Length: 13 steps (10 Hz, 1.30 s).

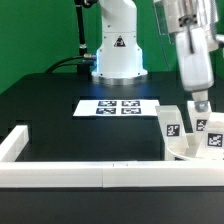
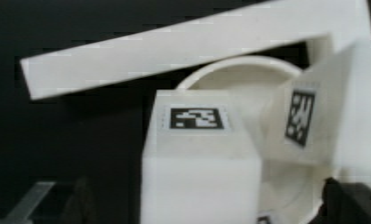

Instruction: Assemble stool

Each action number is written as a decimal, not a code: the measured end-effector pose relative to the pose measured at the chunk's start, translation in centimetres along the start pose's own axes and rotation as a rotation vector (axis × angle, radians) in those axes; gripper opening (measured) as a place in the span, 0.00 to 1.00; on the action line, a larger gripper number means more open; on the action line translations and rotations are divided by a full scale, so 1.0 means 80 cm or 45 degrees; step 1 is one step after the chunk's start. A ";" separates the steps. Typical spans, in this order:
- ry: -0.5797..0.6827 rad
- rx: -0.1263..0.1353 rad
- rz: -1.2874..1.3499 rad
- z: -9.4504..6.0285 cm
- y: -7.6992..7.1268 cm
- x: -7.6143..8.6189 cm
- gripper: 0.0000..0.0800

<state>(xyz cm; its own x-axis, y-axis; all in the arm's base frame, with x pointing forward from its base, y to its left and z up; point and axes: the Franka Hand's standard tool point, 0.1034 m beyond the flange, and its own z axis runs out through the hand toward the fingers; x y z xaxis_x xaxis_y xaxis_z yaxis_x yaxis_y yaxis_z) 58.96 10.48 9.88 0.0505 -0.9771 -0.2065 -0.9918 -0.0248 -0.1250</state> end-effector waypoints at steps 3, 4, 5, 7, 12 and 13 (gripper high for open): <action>0.006 0.016 -0.272 -0.006 0.004 -0.016 0.81; 0.008 0.015 -0.345 -0.005 0.004 -0.013 0.81; 0.011 0.005 -0.445 -0.005 0.005 -0.015 0.81; 0.020 -0.046 -0.968 -0.008 0.002 -0.018 0.81; 0.019 -0.058 -1.469 -0.011 -0.004 -0.015 0.81; 0.024 -0.069 -1.593 -0.011 -0.004 -0.013 0.81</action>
Offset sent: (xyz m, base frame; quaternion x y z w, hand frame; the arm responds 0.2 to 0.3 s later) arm 0.0000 0.0000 0.0000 0.0000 0.0000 -0.1938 0.9810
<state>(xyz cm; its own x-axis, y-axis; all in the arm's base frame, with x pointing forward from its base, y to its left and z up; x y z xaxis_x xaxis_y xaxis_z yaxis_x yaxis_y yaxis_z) 59.16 11.32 10.99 0.9592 -0.2800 0.0387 -0.2685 -0.9454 -0.1850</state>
